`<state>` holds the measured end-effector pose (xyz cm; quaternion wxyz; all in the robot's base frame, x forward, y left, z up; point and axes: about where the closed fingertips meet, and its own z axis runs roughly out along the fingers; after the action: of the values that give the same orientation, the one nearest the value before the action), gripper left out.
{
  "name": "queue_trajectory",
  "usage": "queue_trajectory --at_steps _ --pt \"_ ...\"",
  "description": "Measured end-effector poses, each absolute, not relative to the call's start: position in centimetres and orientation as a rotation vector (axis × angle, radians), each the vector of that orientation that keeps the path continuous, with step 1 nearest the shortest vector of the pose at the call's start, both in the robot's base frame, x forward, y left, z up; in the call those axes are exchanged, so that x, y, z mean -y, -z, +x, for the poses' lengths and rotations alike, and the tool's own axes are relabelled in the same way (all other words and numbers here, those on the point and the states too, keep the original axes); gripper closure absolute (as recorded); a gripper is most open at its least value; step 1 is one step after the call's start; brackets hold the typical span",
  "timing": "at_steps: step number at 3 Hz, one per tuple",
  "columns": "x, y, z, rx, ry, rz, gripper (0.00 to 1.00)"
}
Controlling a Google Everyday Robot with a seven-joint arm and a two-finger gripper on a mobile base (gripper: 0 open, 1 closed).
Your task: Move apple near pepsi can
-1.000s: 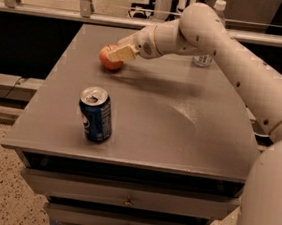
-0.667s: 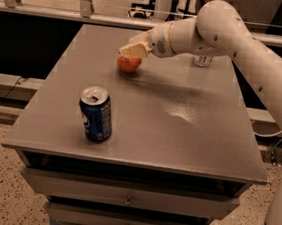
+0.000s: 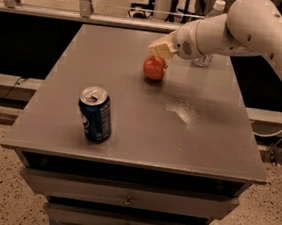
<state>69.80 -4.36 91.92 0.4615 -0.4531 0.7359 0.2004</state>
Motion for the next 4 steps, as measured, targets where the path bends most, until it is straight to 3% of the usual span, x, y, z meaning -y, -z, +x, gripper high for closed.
queue_trajectory --at_steps 1,2,4 --pt "5.8 -91.9 69.0 -1.84 -0.482 -1.12 0.83" --pt "6.9 -91.5 68.5 -1.867 -0.48 -1.117 0.54" --pt "6.9 -91.0 69.2 -1.856 -0.478 -1.112 0.06"
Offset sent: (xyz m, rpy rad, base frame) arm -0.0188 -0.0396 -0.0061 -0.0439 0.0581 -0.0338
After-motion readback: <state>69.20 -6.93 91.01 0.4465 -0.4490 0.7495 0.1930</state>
